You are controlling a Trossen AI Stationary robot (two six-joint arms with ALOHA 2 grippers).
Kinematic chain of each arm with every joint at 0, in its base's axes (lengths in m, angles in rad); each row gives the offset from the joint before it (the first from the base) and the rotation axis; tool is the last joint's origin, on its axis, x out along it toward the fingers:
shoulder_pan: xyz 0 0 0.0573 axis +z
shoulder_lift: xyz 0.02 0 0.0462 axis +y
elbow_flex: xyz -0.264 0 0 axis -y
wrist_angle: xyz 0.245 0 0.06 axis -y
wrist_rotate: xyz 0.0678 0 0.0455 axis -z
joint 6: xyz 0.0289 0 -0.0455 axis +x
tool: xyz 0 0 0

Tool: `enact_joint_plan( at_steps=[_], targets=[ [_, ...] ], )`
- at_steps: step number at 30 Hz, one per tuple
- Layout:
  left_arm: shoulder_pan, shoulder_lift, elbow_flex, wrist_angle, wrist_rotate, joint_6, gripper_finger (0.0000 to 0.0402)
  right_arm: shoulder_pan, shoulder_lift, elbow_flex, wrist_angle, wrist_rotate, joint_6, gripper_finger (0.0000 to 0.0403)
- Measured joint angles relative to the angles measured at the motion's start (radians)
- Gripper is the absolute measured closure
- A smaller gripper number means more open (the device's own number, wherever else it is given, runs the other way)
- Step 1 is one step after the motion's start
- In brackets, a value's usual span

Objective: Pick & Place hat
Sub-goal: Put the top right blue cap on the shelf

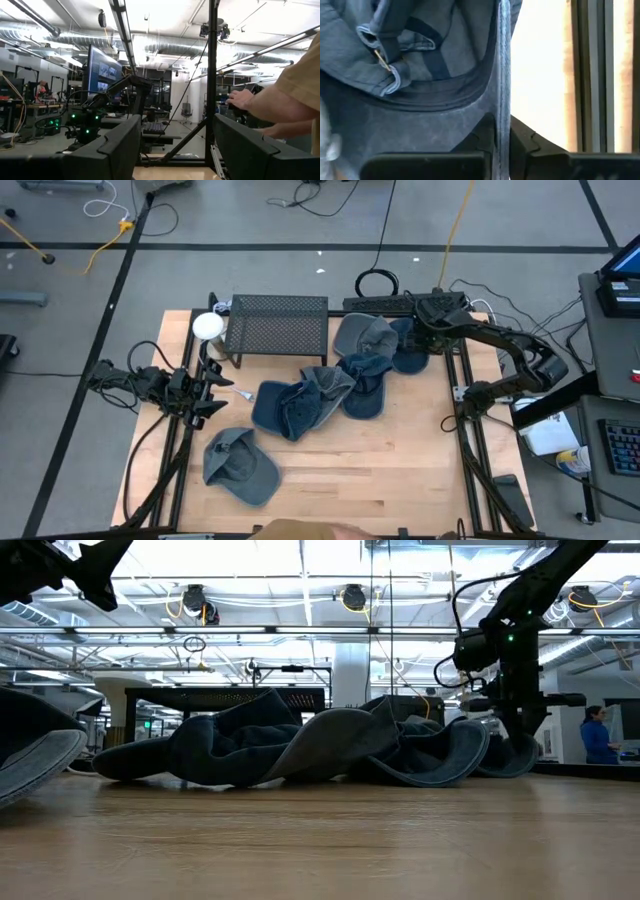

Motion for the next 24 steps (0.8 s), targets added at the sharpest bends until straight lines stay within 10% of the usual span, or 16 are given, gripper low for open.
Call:
enact_joint_plan(
  at_steps=[24],
  targets=[
    [0.000,0.000,0.000,0.000,0.000,0.000,0.0151,0.000,-0.493,0.003,-0.055,0.094,0.085,0.0400]
  ],
)
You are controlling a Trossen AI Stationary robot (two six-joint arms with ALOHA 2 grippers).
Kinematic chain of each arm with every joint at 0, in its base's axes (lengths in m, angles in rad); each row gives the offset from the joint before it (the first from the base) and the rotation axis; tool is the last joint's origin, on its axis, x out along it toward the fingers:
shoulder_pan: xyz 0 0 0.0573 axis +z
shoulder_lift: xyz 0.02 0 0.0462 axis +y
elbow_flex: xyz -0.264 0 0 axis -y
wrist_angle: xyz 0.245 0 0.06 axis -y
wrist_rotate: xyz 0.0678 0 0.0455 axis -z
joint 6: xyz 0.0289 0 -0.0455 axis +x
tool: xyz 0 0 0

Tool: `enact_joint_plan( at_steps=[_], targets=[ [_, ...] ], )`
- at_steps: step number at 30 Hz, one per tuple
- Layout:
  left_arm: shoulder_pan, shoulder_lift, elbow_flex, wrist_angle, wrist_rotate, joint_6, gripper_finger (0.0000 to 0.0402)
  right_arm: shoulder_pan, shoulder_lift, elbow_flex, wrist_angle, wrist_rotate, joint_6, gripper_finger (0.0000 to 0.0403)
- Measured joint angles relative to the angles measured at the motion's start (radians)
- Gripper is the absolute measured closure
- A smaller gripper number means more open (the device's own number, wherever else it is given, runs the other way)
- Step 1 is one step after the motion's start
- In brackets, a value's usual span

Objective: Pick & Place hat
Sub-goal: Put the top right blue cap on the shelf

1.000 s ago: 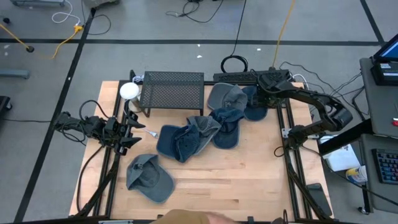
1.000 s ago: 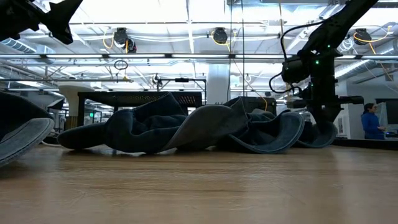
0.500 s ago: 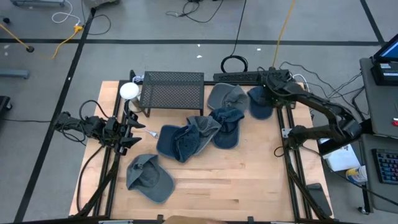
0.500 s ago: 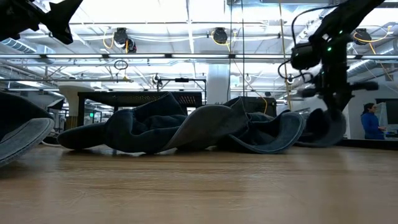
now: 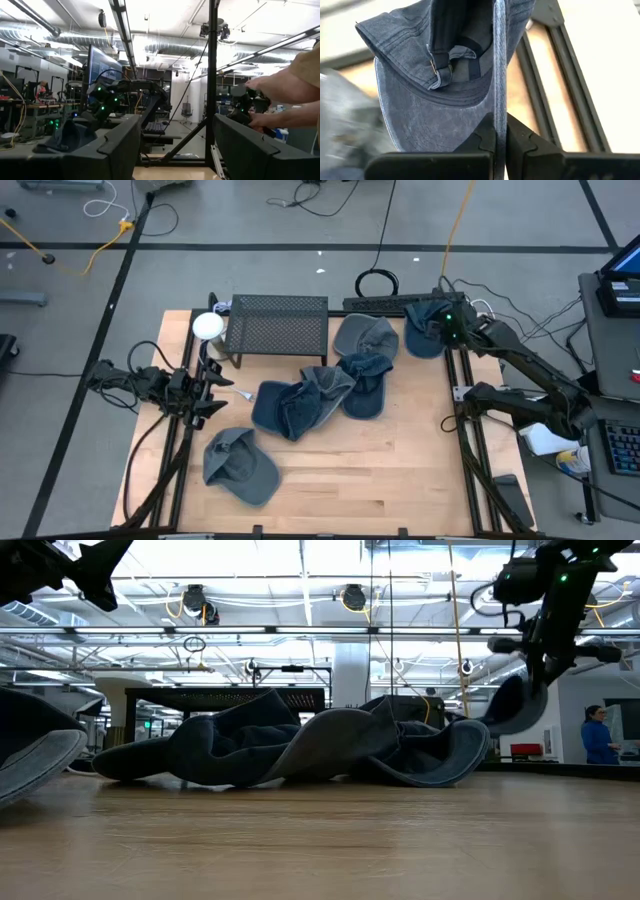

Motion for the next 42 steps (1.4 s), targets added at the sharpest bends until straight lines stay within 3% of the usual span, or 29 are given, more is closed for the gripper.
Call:
enact_joint_plan(
  at_steps=[7,19,34,42],
  targets=[
    [0.000,0.000,0.000,0.000,0.000,0.000,0.0151,0.001,-0.064,0.001,0.158,-0.013,-0.055,0.0400],
    [0.000,0.000,0.000,0.000,0.000,0.000,0.0151,0.003,-0.052,0.001,0.577,-0.135,-0.207,0.0400],
    [0.000,0.000,0.000,0.000,0.000,0.000,0.0151,0.050,0.054,0.002,1.019,-0.538,-0.364,0.0400],
    [0.000,0.000,0.000,0.000,0.000,0.000,0.0151,0.153,0.139,0.055,1.098,-0.688,-0.420,0.0400]
  ],
)
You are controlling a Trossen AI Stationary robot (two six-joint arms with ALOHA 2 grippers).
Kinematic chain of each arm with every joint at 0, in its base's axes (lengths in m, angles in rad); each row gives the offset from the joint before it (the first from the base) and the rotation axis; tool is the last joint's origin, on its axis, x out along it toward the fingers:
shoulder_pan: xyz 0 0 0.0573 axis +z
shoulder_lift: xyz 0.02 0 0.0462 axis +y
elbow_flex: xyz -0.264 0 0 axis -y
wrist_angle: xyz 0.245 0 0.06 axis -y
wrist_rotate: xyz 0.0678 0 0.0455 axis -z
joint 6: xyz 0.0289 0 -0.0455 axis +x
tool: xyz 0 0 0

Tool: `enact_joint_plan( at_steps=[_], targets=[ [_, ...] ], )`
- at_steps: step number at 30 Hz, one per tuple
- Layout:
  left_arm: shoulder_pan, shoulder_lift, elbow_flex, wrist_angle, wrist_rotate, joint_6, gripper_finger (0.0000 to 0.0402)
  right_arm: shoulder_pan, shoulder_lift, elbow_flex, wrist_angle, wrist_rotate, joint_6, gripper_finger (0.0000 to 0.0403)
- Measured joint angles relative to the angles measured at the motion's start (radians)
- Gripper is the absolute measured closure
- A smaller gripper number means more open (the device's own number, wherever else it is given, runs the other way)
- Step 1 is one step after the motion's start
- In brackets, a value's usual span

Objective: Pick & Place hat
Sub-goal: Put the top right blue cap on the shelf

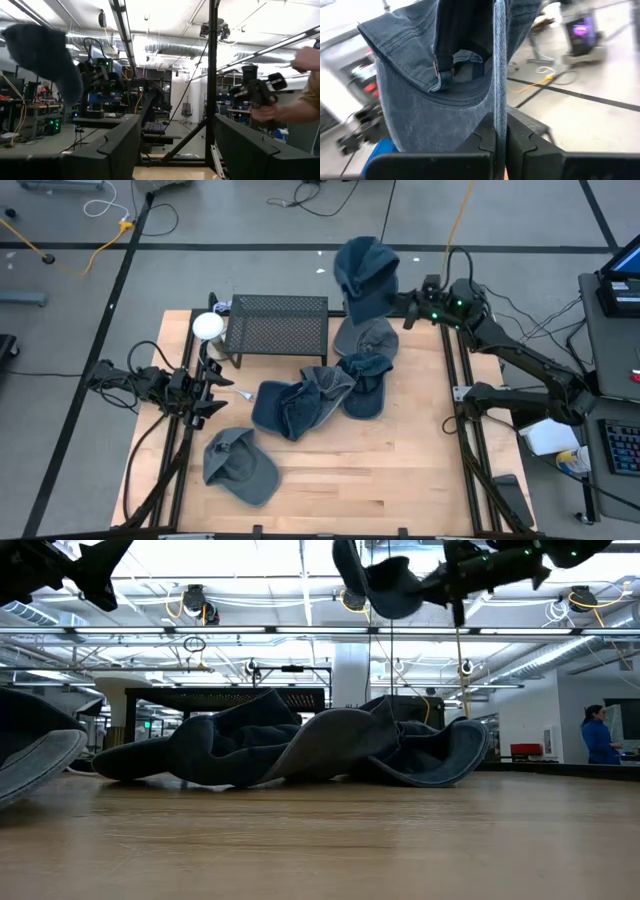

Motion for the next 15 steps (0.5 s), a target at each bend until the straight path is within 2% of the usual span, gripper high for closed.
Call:
enact_joint_plan(
  at_steps=[8,15],
  targets=[
    [0.000,0.000,0.000,0.000,0.000,0.000,0.0151,0.149,0.112,0.196,0.006,-0.084,-0.065,0.0400],
    [0.000,0.000,0.000,0.000,0.000,0.000,0.0151,0.299,0.195,0.372,0.009,-0.083,-0.123,0.0400]
  ],
)
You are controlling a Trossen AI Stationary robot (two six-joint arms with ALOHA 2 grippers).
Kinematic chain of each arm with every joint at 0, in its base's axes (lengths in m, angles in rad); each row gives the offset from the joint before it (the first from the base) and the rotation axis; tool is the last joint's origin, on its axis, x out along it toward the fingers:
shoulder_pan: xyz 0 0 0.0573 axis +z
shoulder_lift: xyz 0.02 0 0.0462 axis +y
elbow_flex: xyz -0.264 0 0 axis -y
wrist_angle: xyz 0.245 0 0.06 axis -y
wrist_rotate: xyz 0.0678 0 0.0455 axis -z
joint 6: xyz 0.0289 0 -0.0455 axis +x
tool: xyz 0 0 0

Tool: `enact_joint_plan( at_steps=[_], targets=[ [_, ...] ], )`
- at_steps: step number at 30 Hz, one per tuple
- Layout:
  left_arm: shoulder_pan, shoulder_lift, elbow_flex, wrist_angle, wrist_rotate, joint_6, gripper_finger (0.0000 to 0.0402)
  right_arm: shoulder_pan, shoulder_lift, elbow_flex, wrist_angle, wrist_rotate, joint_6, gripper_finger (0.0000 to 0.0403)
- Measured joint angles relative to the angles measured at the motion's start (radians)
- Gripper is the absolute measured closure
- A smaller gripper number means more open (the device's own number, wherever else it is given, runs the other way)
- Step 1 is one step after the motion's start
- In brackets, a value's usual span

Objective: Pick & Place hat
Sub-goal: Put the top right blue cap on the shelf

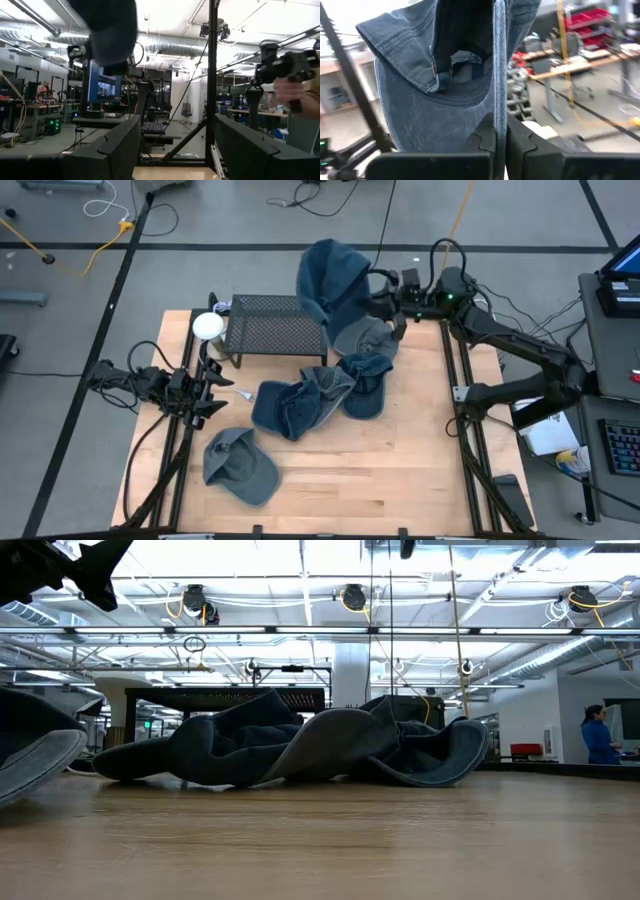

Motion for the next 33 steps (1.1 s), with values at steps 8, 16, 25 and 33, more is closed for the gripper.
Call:
enact_joint_plan(
  at_steps=[8,16,25,33],
  targets=[
    [0.000,0.000,0.000,0.000,0.000,0.000,0.0151,0.176,0.116,0.149,0.082,0.055,-0.006,0.0400],
    [0.000,0.000,0.000,0.000,0.000,0.000,0.0151,0.324,0.271,0.277,0.188,0.140,-0.030,0.0400],
    [0.000,0.000,0.000,0.003,0.000,0.000,0.0151,0.424,0.455,0.437,0.212,0.213,-0.064,0.0400],
    [0.000,0.000,0.000,0.056,0.000,-0.002,0.0151,0.448,0.572,0.511,0.275,0.218,-0.057,0.0400]
  ],
)
